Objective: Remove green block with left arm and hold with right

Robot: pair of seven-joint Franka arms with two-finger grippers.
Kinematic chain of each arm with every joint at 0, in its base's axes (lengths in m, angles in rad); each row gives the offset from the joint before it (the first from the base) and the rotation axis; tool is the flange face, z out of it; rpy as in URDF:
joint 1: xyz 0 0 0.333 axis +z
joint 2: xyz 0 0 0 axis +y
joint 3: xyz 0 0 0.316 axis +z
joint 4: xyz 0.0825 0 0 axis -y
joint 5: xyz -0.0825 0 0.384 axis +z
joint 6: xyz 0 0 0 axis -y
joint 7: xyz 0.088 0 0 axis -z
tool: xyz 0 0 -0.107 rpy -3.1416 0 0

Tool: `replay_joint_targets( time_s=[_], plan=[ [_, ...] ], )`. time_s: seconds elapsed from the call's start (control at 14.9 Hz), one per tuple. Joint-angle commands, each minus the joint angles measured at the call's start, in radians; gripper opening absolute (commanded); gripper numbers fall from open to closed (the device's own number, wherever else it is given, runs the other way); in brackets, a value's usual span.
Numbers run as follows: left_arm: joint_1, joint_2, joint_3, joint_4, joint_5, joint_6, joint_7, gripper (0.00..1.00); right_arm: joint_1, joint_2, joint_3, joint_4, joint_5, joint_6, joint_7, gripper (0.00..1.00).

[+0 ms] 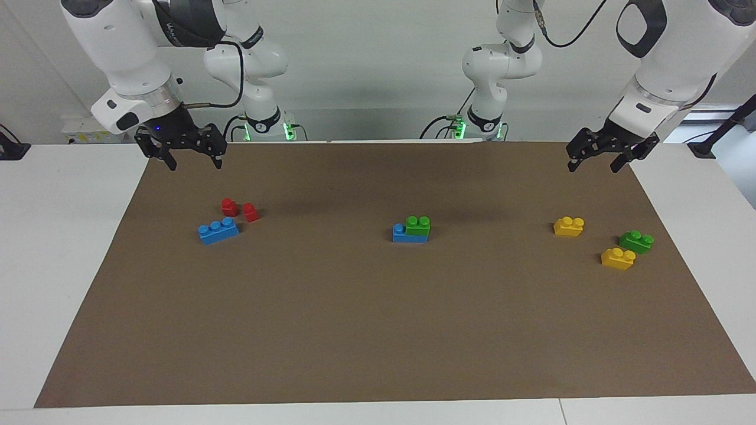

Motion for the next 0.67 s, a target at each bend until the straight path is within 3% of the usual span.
replay_joint_targets(
  time_s=[0.0, 0.47, 0.6],
  plan=[
    [0.007, -0.004, -0.002, 0.01, -0.012, 0.005, 0.013, 1.0, -0.007, -0.012, 0.007, -0.012, -0.03, -0.004, -0.024, 1.0],
    [0.007, -0.004, -0.002, 0.008, -0.012, 0.005, 0.015, 1.0, -0.017, -0.012, 0.004, -0.01, -0.006, 0.019, -0.03, 1.0],
    [0.007, -0.004, -0.002, 0.008, -0.014, 0.007, 0.01, 1.0, -0.006, -0.021, 0.007, -0.039, -0.006, 0.069, 0.119, 0.99]
  ],
)
